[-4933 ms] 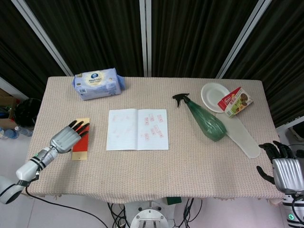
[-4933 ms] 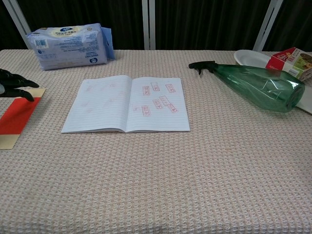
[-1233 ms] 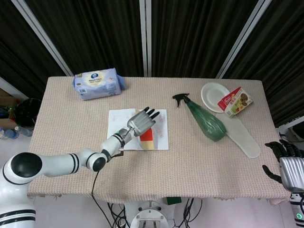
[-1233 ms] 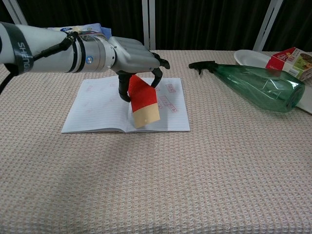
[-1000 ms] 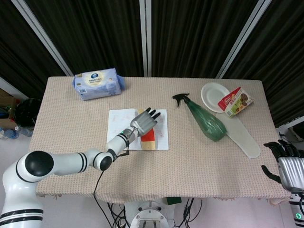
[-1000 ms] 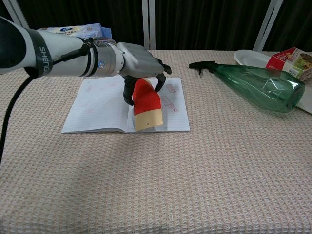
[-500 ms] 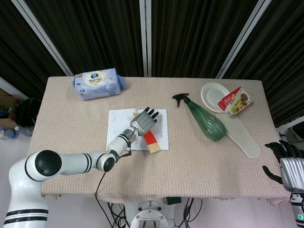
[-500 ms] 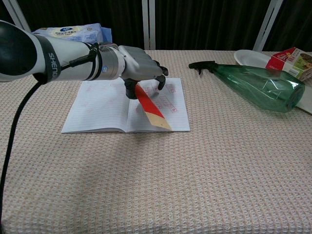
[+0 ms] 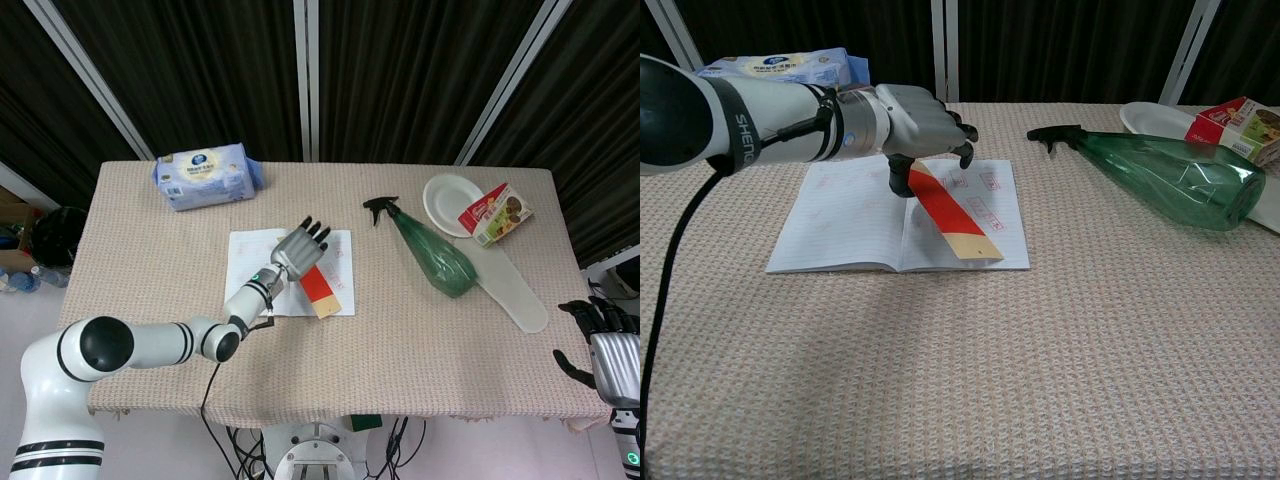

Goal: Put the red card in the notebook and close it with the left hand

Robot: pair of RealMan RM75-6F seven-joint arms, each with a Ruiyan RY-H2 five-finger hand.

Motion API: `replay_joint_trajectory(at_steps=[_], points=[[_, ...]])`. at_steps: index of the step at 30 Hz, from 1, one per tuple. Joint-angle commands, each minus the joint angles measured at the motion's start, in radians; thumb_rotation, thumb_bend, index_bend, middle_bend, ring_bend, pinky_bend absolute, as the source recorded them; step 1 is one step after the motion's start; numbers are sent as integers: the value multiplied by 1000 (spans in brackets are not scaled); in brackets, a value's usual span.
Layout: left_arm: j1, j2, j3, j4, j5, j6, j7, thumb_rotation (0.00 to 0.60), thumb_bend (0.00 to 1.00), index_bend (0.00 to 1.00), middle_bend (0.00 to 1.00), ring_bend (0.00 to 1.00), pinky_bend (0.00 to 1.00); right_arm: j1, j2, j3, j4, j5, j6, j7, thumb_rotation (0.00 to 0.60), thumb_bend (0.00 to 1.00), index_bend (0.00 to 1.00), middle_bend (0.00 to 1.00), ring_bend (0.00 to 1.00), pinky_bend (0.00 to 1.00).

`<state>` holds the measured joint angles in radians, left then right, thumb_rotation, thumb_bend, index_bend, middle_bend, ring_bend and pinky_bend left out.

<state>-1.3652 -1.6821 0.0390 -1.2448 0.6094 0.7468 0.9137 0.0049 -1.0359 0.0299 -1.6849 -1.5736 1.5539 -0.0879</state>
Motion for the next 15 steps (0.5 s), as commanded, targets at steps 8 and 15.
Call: replay_joint_trajectory(at_steps=[8, 15], points=[[61, -29, -21, 46, 73, 106, -43, 600, 74, 162, 0, 0, 79, 4, -2, 1, 4, -2, -5, 5, 600, 173, 276, 237, 144, 223], [120, -15, -66, 27, 70, 146, -84, 600, 168, 180, 0, 0, 79, 2, -1, 1, 5, 0, -3, 10, 600, 174, 276, 237, 144, 223]])
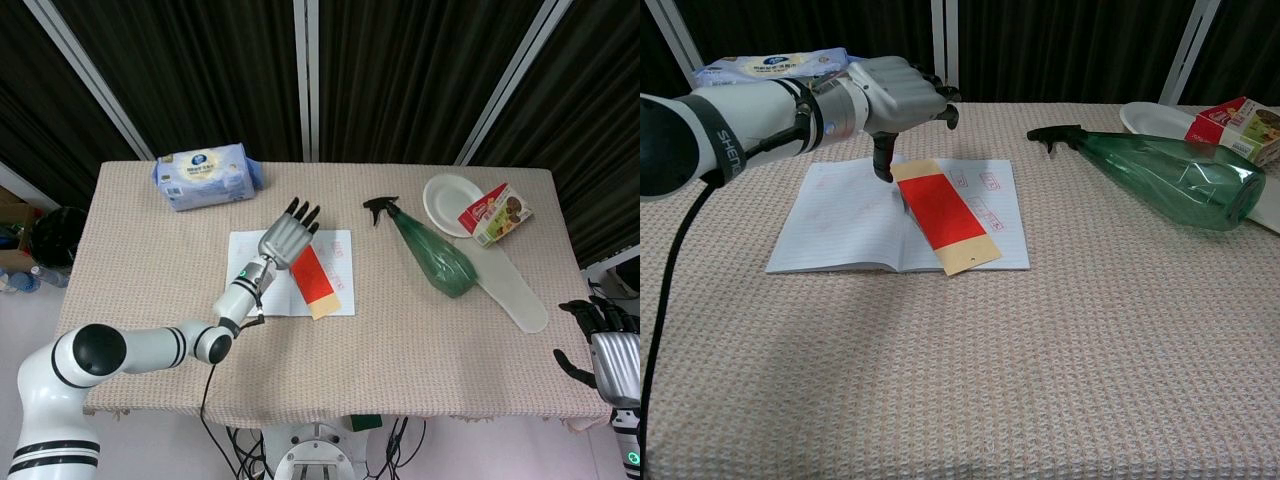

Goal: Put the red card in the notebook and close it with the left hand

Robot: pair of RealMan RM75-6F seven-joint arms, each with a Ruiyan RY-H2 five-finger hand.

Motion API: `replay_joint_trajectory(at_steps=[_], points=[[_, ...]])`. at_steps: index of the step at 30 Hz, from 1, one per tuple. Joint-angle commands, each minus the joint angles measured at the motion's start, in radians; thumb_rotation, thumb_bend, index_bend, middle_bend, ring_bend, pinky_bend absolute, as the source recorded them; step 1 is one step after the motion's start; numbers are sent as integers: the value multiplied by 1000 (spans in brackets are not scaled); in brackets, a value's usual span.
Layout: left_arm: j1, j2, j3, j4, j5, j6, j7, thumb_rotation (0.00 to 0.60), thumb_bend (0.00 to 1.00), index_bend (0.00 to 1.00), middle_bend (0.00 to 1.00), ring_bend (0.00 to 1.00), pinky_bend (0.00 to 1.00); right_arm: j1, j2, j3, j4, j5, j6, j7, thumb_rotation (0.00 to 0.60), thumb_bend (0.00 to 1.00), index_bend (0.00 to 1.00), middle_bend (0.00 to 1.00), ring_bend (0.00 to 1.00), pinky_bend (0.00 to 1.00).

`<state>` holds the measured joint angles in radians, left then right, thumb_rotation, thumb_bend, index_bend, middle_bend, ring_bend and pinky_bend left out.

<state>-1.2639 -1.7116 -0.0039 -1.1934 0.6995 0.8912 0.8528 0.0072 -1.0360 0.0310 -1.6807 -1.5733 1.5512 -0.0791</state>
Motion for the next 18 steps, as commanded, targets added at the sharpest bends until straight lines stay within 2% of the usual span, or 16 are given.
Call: replay_joint_trajectory(at_steps=[1, 3, 4, 5, 7, 9, 10, 18], points=[[28, 23, -36, -42, -34, -4, -42, 599, 220, 189, 0, 0, 79, 0, -1, -1, 2, -1, -1, 2, 600, 174, 276, 237, 144, 223], [50, 50, -64, -90, -57, -24, -96, 540, 387, 222, 0, 0, 79, 1, -3, -1, 4, -1, -4, 4, 600, 173, 276, 236, 144, 223], [60, 60, -72, -106, -61, -32, -119, 506, 435, 232, 0, 0, 79, 2, -4, -1, 5, 0, -5, 4, 600, 173, 275, 237, 144, 223], [70, 70, -78, -120, -61, -39, -140, 444, 510, 247, 0, 0, 78, 3, -5, 0, 5, 1, -7, 5, 600, 173, 276, 236, 144, 223], [86, 86, -82, -137, -57, -55, -172, 375, 579, 260, 0, 0, 76, 7, -6, 0, 6, 1, -12, 4, 600, 174, 276, 237, 144, 223], [91, 96, -77, -145, -60, -67, -173, 306, 602, 276, 0, 0, 74, 11, -8, 0, 5, -2, -17, 1, 600, 174, 276, 237, 144, 223], [93, 99, -75, -148, -60, -68, -171, 291, 602, 281, 0, 0, 74, 13, -8, 0, 5, -3, -18, 1, 600, 174, 276, 237, 144, 223], [104, 104, -40, -168, -63, -40, -113, 242, 602, 295, 0, 0, 71, 18, -11, 2, 4, 2, -26, -3, 600, 174, 275, 237, 144, 223]])
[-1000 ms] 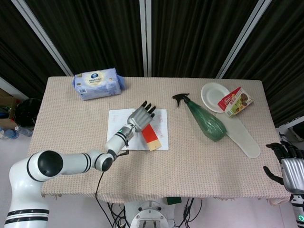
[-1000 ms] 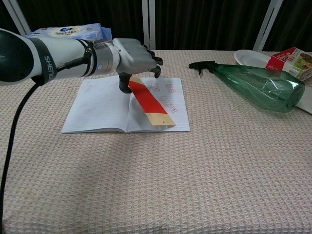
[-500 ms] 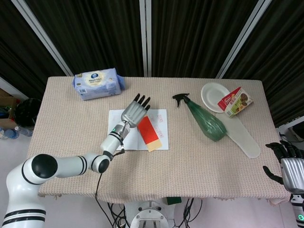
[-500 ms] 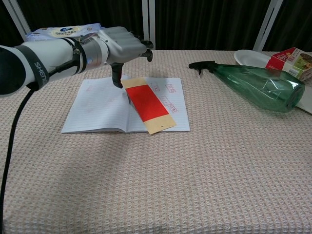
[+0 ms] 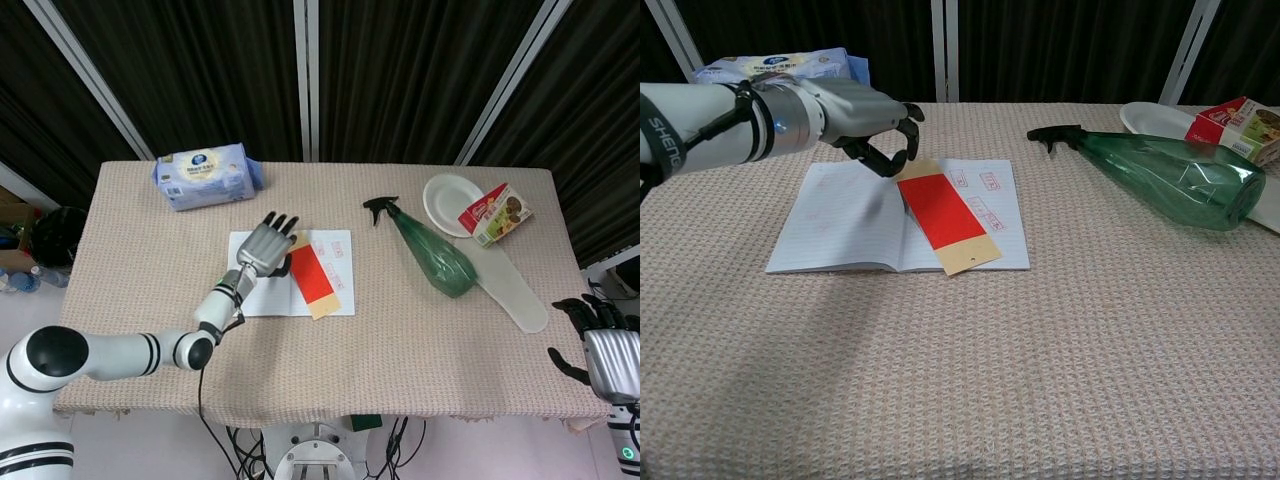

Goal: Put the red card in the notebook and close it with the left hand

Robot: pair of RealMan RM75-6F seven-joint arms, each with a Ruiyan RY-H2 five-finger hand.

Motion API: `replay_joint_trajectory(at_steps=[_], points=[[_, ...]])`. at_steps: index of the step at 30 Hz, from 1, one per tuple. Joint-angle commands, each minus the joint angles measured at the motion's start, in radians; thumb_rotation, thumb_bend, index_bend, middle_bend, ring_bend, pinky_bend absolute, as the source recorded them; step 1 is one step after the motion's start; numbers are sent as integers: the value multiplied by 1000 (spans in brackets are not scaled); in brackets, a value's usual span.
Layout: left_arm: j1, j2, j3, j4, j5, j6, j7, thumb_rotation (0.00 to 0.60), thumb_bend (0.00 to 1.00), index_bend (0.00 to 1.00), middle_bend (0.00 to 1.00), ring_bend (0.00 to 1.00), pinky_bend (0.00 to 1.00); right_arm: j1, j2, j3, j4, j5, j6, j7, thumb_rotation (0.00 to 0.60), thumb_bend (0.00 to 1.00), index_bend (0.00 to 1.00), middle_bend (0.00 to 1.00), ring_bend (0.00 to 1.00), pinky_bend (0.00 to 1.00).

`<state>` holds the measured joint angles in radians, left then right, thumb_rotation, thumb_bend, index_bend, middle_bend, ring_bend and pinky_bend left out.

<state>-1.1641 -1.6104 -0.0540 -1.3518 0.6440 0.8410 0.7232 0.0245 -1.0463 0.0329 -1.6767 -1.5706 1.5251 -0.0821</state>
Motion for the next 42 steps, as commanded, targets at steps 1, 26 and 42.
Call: replay_joint_trajectory(at_steps=[1, 26, 42], points=[[6, 2, 12, -11, -11, 12, 22, 241, 601, 296, 0, 0, 71, 1, -1, 0, 0, -1, 0, -1, 600, 174, 275, 237, 144, 223], [-20, -114, 16, 139, -57, -41, 123, 240, 599, 304, 0, 0, 68, -16, -2, -7, 6, 3, 20, 6, 600, 174, 276, 237, 144, 223], [-50, -157, -20, 148, 28, -45, 112, 235, 599, 305, 0, 0, 64, -32, 2, -9, 9, 2, 42, 14, 600, 174, 275, 237, 144, 223]])
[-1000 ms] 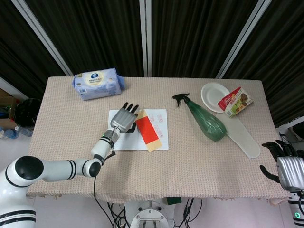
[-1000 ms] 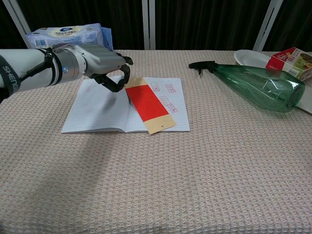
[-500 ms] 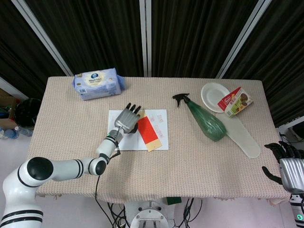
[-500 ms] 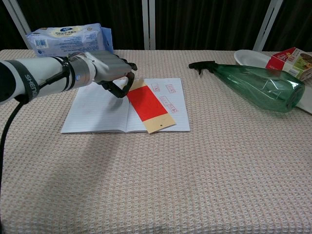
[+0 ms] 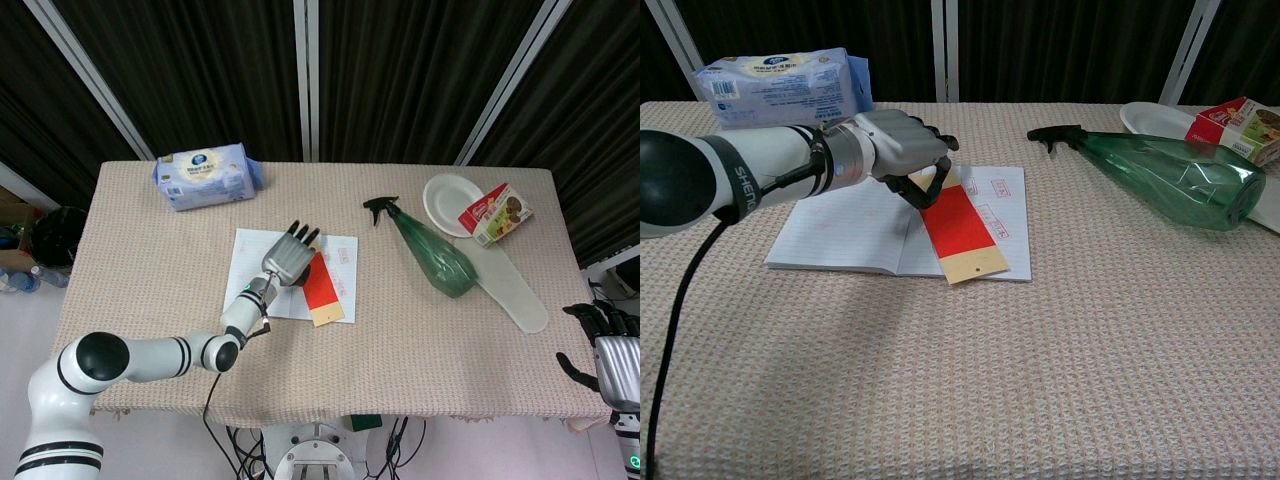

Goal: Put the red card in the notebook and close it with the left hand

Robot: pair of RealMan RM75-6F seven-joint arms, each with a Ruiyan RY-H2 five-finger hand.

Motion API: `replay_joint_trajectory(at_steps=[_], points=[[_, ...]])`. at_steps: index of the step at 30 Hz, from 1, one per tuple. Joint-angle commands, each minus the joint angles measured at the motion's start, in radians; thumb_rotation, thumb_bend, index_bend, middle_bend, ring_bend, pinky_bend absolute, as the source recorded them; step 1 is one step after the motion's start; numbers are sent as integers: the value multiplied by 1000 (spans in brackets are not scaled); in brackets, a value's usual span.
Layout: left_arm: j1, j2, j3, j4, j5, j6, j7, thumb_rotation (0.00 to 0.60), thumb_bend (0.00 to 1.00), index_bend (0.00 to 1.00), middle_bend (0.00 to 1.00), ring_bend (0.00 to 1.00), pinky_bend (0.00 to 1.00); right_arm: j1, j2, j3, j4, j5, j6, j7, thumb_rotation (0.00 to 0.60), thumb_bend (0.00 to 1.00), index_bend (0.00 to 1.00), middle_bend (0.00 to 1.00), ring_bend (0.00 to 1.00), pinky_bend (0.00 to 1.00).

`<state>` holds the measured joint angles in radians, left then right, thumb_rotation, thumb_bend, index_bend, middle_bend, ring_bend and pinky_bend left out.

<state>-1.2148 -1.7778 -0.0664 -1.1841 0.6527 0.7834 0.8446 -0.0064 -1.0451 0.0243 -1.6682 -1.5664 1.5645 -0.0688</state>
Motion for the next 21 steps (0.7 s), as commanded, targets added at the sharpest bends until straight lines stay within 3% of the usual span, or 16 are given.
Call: replay_joint_trajectory(at_steps=[1, 11, 13, 15, 17, 21], points=[[3, 17, -8, -31, 29, 19, -12, 234, 599, 304, 0, 0, 64, -2, 1, 0, 1, -4, 4, 1, 600, 174, 276, 237, 144, 223], [45, 124, -4, -248, 143, 82, -63, 234, 568, 275, 0, 0, 64, 8, -3, -1, 9, -15, -9, 8, 600, 174, 275, 237, 144, 223], [49, 137, 9, -286, 180, 87, -62, 227, 499, 255, 0, 0, 64, 11, -4, -1, 10, -19, -11, 8, 600, 174, 275, 236, 144, 223], [51, 141, 20, -315, 211, 88, -60, 223, 330, 233, 0, 0, 64, 12, -5, -1, 10, -21, -11, 8, 600, 174, 275, 236, 144, 223], [53, 141, 26, -339, 231, 88, -64, 224, 234, 216, 0, 0, 64, 11, -5, -1, 11, -21, -9, 8, 600, 174, 276, 237, 144, 223], [69, 114, 35, -369, 295, 116, -79, 193, 164, 169, 0, 0, 64, 8, -3, -2, 10, -19, -6, 9, 600, 173, 276, 236, 144, 223]])
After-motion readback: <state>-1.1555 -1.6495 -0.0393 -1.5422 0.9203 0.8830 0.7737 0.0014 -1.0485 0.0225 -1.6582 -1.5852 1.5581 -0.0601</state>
